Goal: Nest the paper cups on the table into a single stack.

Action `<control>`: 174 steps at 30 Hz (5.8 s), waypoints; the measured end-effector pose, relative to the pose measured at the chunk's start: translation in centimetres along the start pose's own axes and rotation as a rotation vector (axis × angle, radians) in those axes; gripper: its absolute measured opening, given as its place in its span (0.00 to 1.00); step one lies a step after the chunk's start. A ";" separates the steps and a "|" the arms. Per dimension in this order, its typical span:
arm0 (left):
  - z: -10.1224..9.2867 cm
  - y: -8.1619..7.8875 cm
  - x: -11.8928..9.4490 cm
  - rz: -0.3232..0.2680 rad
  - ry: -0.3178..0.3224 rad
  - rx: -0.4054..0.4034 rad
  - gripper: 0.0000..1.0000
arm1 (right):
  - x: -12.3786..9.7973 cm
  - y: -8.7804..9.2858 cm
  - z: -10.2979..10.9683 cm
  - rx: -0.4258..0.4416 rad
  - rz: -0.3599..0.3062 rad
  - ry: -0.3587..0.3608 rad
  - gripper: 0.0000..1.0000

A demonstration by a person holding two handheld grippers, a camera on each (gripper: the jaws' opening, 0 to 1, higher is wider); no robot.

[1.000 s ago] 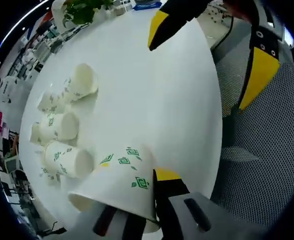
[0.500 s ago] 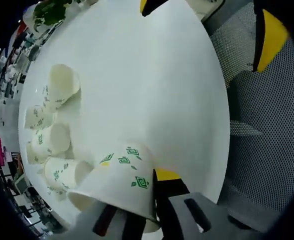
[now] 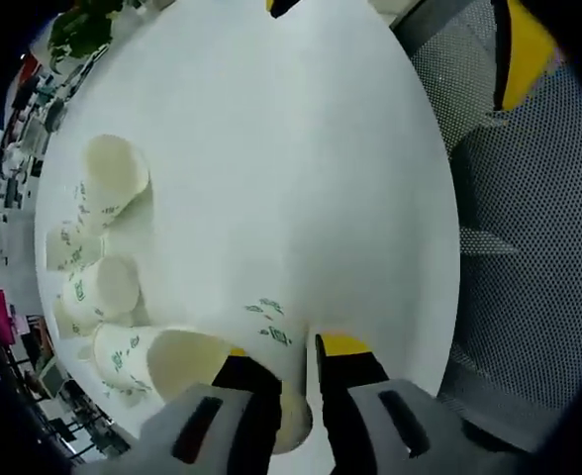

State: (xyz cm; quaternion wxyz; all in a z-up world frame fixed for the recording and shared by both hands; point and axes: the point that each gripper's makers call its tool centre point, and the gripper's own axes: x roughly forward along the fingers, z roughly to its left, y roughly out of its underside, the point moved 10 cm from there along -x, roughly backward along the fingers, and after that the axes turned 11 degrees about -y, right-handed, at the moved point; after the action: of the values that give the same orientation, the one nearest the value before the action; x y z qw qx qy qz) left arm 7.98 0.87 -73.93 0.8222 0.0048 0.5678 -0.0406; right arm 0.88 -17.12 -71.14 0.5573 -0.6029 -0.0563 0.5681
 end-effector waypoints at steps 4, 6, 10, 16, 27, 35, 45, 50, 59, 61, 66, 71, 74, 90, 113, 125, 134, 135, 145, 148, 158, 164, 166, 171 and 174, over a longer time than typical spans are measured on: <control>0.2 0.4 -0.2 -0.009 0.001 -0.026 0.21 | 0.1 -0.1 -0.3 0.003 -0.002 -0.002 0.62; 0.4 0.8 -0.3 -0.013 -0.004 -0.042 0.23 | 0.1 -0.1 -0.6 0.004 -0.005 -0.002 0.62; 0.6 1.5 -0.5 -0.038 -0.005 -0.089 0.29 | 0.2 -0.5 -0.7 0.006 -0.012 -0.008 0.62; 0.9 2.8 -1.8 -0.116 -0.039 -0.195 0.37 | 0.2 -1.1 -0.8 0.002 -0.022 -0.017 0.61; 0.3 4.8 -4.2 -0.262 -0.117 -0.437 0.42 | 0.8 -3.7 -2.7 -0.021 -0.025 -0.030 0.61; -0.3 5.9 -5.9 -0.352 -0.117 -0.666 0.46 | 1.8 -6.3 -4.7 -0.026 -0.040 0.001 0.60; -0.1 8.4 -5.9 -0.442 -0.193 -0.890 0.55 | 3.2 -8.8 -6.5 0.062 -0.122 0.005 0.61; -0.8 9.3 -5.8 -0.469 -0.220 -0.953 0.61 | 4.2 -9.5 -6.7 0.082 -0.134 0.006 0.61; -1.0 10.2 -6.0 -0.516 -0.236 -1.066 0.61 | 5.4 -10.9 -8.2 0.101 -0.122 0.032 0.61; -1.2 10.4 -5.9 -0.519 -0.232 -1.073 0.61 | 5.7 -11.4 -8.6 0.106 -0.121 0.046 0.61; -1.6 10.8 -5.8 -0.512 -0.228 -1.084 0.61 | 6.2 -13.0 -10.6 0.125 -0.124 0.091 0.61; -2.1 11.3 -5.7 -0.504 -0.220 -1.095 0.61 | 7.7 -14.8 -12.3 0.123 -0.108 0.133 0.61; -2.4 11.4 -5.7 -0.494 -0.218 -1.094 0.61 | 8.4 -15.8 -13.2 0.127 -0.109 0.147 0.61; -3.6 12.4 -5.5 -0.464 -0.204 -1.142 0.60 | 13.5 -19.0 -17.9 0.220 -0.071 0.227 0.59; -4.1 13.7 -4.4 -0.419 -0.179 -1.166 0.59 | 17.7 -19.4 -19.9 0.245 0.043 0.223 0.54; -3.9 14.3 -4.4 -0.421 -0.187 -1.178 0.57 | 18.1 -19.0 -20.2 0.230 0.069 0.208 0.41; -3.6 13.9 -4.7 -0.440 -0.199 -1.185 0.56 | 16.7 -19.4 -20.8 0.241 0.028 0.227 0.40; -3.5 13.9 -4.7 -0.440 -0.199 -1.185 0.56 | 16.6 -19.5 -20.7 0.242 0.025 0.228 0.40; -1.5 12.7 -5.9 -0.505 -0.223 -1.180 0.55 | 12.1 -21.2 -18.5 0.236 -0.074 0.202 0.40; -0.3 12.6 -6.0 -0.547 -0.234 -1.204 0.55 | 11.4 -21.5 -18.3 0.213 -0.088 0.194 0.40; 4.5 11.0 -5.2 -0.683 -0.217 -1.278 0.53 | 8.2 -22.6 -12.1 0.117 -0.115 0.094 0.40; 5.8 9.3 -4.5 -0.739 -0.187 -1.284 0.52 | 7.6 -23.3 -8.5 0.028 -0.111 0.003 0.40; 6.0 8.9 -4.3 -0.751 -0.181 -1.277 0.51 | 7.5 -23.4 -7.2 0.020 -0.107 -0.032 0.40; 6.6 7.8 -4.3 -0.791 -0.191 -1.247 0.49 | 7.1 -23.3 -4.2 0.047 -0.124 -0.126 0.40; 6.5 7.2 -4.8 -0.828 -0.203 -1.229 0.45 | 6.9 -23.4 -3.2 0.044 -0.127 -0.160 0.40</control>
State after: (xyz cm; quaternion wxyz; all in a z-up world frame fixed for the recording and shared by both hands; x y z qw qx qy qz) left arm 12.84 7.97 -67.42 0.6425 -0.6735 0.3648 -0.0225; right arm 18.93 -5.53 -59.13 0.5988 -0.5386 -0.1262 0.5792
